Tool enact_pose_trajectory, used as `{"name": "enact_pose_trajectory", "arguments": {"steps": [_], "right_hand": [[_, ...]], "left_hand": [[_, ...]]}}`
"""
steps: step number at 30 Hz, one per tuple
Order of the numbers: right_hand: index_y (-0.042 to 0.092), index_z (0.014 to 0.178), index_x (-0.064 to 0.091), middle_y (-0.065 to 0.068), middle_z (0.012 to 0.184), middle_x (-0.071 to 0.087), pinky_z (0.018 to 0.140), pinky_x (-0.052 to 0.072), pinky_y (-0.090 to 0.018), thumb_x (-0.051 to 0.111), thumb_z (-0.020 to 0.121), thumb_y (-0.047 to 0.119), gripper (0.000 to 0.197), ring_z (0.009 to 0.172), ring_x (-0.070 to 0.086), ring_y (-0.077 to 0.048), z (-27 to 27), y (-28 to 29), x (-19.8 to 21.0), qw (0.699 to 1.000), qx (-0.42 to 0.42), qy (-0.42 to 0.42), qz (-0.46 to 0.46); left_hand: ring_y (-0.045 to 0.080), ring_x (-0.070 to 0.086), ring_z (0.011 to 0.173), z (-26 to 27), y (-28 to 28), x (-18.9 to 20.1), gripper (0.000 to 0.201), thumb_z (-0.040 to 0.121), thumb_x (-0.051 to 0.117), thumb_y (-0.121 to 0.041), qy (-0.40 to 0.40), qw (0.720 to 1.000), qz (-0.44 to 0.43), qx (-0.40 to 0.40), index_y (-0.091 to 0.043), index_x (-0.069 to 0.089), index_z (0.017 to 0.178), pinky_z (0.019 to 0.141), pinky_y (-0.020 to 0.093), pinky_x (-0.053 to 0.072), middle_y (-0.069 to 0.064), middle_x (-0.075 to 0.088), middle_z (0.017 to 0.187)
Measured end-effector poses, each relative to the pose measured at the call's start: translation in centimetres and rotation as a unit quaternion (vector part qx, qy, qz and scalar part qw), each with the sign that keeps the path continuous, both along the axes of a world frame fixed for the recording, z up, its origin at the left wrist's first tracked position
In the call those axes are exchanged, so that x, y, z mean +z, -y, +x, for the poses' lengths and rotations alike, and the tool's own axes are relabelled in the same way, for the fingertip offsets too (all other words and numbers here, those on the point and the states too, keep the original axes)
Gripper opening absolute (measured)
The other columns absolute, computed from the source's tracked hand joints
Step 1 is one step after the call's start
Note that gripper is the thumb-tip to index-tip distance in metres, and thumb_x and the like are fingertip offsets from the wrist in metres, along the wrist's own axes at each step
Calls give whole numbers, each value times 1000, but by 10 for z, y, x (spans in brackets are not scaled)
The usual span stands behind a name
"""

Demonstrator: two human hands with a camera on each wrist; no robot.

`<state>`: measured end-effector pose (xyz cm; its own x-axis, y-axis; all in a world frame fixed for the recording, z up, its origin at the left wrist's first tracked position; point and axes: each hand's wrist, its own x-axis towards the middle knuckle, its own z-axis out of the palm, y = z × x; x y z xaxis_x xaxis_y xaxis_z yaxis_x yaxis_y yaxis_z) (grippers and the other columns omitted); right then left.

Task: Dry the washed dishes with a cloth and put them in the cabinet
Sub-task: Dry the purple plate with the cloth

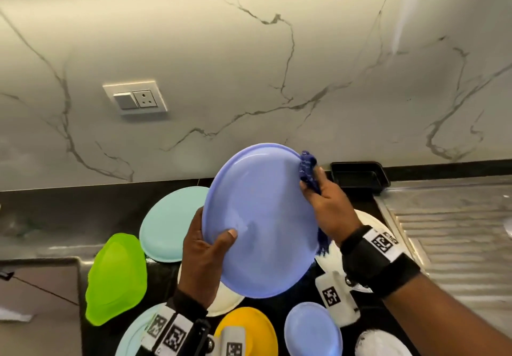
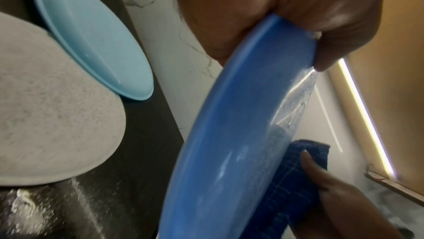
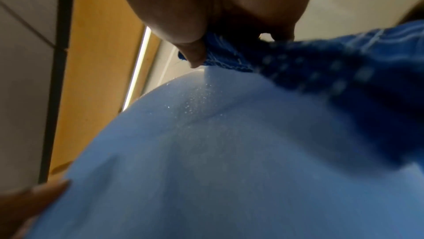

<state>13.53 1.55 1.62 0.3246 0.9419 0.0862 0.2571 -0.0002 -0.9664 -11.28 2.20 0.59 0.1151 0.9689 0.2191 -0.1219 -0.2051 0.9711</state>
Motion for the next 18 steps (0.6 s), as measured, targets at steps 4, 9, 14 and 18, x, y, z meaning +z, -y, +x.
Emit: {"name": "enact_pose_trajectory", "arguments": {"steps": [4, 9, 14, 18], "right_hand": [[43, 150, 35, 18, 151, 40, 120, 24, -50, 49, 93, 44, 58, 141, 36, -4, -19, -7, 24, 993, 34, 77, 82], [47, 146, 28, 20, 159, 24, 121, 8, -58, 45, 94, 24, 59, 151, 14, -6, -64, 4, 54, 956, 113, 224, 152], [40, 156, 17, 21, 164, 12, 121, -6, -54, 32, 99, 29, 60, 153, -6, -7, -91, 24, 56, 876, 170, 411, 184], [44, 150, 27, 27, 157, 24, 119, -8, -49, 40, 98, 26, 57, 150, 12, 0, -67, 16, 65, 915, 124, 345, 168]], "left_hand": [[15, 68, 100, -8, 5, 12, 56, 60, 75, -46, -14, 999, 32, -3, -34, 64, 114, 76, 24, 58, -15, 72, 106], [-1, 66, 96, -12, 7, 20, 41, 65, 69, -49, -101, 990, 95, 0, -66, 62, 102, 81, 18, 53, -29, 69, 101], [-12, 60, 104, -14, 8, 20, 49, 69, 66, -47, -101, 987, 123, 21, -42, 57, 117, 88, 6, 45, -40, 63, 112], [1, 66, 91, -18, 13, 25, 35, 66, 68, -49, -98, 987, 124, 11, -51, 66, 101, 74, 13, 51, -25, 69, 98]]}}
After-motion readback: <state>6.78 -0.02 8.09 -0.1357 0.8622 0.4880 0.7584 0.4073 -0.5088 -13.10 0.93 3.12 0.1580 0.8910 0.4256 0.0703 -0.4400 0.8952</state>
